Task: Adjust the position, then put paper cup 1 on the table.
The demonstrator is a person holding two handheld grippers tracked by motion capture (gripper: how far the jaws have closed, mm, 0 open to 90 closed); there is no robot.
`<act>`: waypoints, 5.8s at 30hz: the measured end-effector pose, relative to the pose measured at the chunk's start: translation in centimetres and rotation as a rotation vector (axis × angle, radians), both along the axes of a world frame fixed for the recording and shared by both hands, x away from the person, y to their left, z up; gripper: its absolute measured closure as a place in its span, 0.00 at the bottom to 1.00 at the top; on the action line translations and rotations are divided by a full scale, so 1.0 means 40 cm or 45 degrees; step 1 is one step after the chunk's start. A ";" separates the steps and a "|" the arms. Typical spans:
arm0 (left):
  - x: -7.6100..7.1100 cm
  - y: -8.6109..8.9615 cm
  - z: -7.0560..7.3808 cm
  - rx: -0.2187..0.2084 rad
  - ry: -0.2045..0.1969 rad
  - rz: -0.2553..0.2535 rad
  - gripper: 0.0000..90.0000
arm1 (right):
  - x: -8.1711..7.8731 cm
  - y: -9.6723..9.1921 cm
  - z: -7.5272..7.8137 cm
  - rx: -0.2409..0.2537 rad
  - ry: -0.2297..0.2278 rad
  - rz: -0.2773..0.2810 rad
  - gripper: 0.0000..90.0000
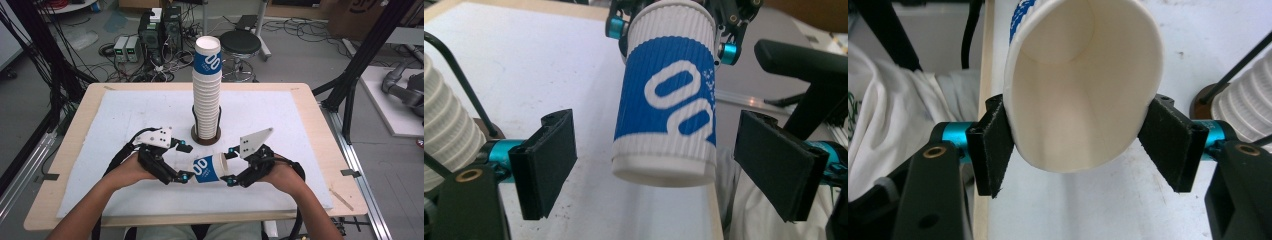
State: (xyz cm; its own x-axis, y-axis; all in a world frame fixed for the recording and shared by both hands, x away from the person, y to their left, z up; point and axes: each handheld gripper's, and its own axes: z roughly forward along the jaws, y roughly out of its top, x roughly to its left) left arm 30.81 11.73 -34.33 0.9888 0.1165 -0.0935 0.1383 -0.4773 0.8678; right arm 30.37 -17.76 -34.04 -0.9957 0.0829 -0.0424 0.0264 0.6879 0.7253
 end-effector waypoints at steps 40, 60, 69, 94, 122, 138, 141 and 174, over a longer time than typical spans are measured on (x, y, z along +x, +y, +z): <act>0.014 -0.058 -0.069 0.012 0.032 -0.092 0.32 | -0.005 0.015 0.036 0.164 0.003 -0.037 0.23; 0.008 0.088 -0.099 -0.474 -0.162 0.238 0.31 | 0.001 -0.160 -0.045 0.438 -0.017 -0.503 0.22; -0.006 0.129 -0.122 -0.515 -0.220 0.321 0.31 | 0.001 -0.215 -0.100 0.412 -0.018 -0.689 0.22; -0.017 0.218 -0.146 -0.591 -0.258 0.500 0.30 | -0.024 -0.268 -0.115 0.508 -0.147 -0.818 0.22; 0.114 0.320 -0.235 -0.527 -0.210 0.805 0.30 | -0.037 -0.278 -0.122 0.487 -0.139 -0.817 0.22; 0.133 0.342 -0.269 -0.188 -0.187 0.983 0.30 | -0.035 -0.275 -0.126 0.478 -0.115 -0.809 0.22; 0.130 0.341 -0.267 -0.169 -0.193 0.994 0.30 | -0.035 -0.276 -0.125 0.480 -0.115 -0.809 0.22; -0.019 0.416 -0.221 -0.108 -0.026 1.066 0.16 | -0.037 -0.291 -0.122 0.487 -0.116 -0.828 0.22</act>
State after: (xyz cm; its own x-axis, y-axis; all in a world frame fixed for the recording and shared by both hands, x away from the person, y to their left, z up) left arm 30.05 28.37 -43.18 0.5808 0.8055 -0.1180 0.4016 -0.1574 0.9022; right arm 28.91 -29.39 -38.93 -0.7349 0.6776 0.0280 0.2695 0.2539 0.9289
